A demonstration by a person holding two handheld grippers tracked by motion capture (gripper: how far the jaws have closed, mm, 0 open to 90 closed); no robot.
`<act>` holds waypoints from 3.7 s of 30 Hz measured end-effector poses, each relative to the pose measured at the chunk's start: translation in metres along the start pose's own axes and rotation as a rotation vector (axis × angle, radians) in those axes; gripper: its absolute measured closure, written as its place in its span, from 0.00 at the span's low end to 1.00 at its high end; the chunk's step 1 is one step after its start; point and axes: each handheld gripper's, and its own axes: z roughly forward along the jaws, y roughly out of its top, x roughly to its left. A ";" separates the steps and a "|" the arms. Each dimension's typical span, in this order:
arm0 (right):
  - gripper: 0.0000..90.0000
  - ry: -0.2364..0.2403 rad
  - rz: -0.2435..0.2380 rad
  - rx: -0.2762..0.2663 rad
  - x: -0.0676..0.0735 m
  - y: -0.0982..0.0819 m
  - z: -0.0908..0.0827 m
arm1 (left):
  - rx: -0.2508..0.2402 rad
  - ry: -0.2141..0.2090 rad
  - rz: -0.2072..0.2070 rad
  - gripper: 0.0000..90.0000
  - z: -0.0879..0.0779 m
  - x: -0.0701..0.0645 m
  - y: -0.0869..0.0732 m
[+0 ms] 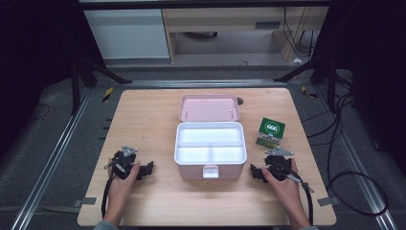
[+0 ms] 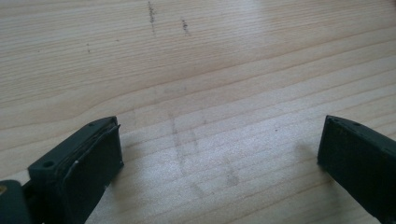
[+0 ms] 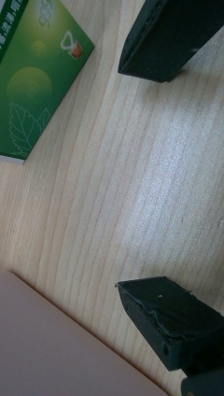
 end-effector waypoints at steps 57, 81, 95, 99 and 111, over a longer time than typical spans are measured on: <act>0.30 0.267 -0.275 -0.079 0.078 0.008 -0.031 | -0.126 -0.368 0.221 0.35 -0.032 -0.123 0.013; 0.34 0.227 -0.272 -0.077 0.067 0.004 -0.037 | -0.120 -0.340 0.275 0.37 -0.025 -0.138 0.017; 0.13 0.288 -0.286 -0.011 0.041 0.017 -0.061 | -0.011 -0.236 0.224 0.12 -0.021 -0.101 0.005; 0.17 0.289 -0.263 0.005 0.014 0.033 -0.076 | -0.005 -0.164 0.201 0.11 -0.017 -0.077 0.009; 0.25 0.310 -0.250 0.016 -0.022 0.097 -0.097 | 0.033 -0.145 0.172 0.09 -0.005 -0.050 0.005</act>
